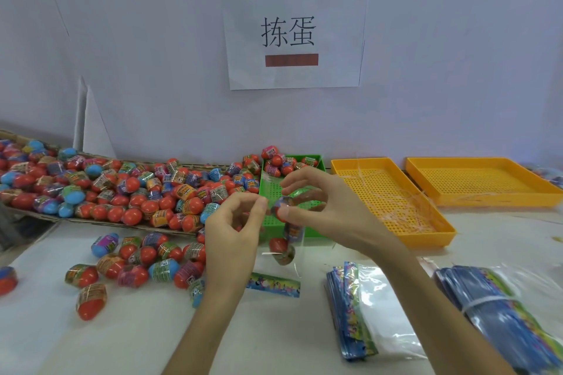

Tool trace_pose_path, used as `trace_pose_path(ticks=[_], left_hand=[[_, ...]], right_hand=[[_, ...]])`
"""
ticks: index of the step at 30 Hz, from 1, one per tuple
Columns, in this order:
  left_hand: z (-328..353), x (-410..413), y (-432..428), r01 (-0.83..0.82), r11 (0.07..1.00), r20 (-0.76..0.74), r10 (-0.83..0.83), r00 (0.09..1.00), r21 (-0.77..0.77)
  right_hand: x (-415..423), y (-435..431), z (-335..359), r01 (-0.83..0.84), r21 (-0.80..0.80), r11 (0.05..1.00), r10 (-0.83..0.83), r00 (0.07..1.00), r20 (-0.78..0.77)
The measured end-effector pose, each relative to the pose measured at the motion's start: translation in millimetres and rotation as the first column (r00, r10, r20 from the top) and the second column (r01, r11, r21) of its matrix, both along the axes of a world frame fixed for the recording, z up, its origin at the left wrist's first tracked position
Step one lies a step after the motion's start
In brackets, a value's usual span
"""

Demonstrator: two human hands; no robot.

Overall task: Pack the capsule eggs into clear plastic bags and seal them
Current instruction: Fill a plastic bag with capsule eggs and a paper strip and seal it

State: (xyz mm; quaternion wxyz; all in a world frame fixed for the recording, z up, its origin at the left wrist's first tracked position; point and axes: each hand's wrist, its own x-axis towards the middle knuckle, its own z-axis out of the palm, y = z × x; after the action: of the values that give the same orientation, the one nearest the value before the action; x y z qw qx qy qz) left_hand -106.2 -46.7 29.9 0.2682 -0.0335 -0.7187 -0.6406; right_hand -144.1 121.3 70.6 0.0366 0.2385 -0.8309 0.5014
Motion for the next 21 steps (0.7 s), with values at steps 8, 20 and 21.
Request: trace_pose_path(ticks=[8, 20, 21], left_hand=[[1.5, 0.9, 1.7, -0.002, 1.0, 0.009, 0.002, 1.0, 0.01], [0.7, 0.1, 0.9, 0.038, 0.995, 0.038, -0.042, 0.998, 0.088], [0.8, 0.2, 1.0, 0.072, 0.992, 0.074, -0.08, 0.994, 0.108]], right_hand=[[0.8, -0.7, 0.1, 0.02, 0.042, 0.999, -0.017, 0.996, -0.086], [1.0, -0.4, -4.3, -0.059, 0.112, 0.992, 0.064, 0.997, -0.045], [1.9, -1.0, -2.9, -0.048, 0.097, 0.994, 0.057, 0.995, -0.083]])
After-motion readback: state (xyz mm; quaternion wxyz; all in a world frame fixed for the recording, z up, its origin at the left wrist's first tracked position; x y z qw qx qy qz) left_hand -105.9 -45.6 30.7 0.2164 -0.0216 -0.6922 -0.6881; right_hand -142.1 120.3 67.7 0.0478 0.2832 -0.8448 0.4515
